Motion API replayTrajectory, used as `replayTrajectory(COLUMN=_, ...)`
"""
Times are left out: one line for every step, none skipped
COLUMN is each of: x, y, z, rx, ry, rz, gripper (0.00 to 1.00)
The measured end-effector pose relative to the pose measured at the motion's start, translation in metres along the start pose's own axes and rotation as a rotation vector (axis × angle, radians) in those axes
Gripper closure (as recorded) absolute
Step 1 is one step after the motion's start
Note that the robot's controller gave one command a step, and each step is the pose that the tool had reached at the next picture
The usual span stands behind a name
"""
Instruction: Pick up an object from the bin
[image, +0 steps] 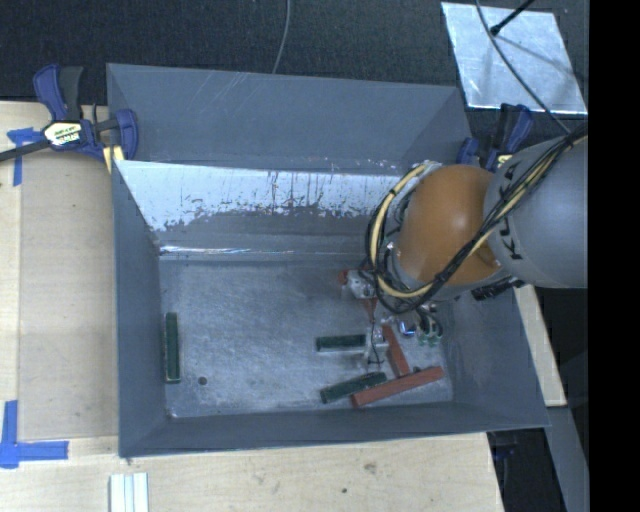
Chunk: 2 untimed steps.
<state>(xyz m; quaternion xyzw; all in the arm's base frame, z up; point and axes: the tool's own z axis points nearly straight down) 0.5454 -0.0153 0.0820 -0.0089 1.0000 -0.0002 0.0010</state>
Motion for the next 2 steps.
replayTrajectory(x=0.0079, y=0.008, z=0.0101, rx=-0.001, ry=-0.006, rz=0.234, gripper=1.0)
replayTrajectory(x=0.0079, y=0.008, z=0.0101, rx=-0.001, ry=-0.006, rz=0.234, gripper=1.0)
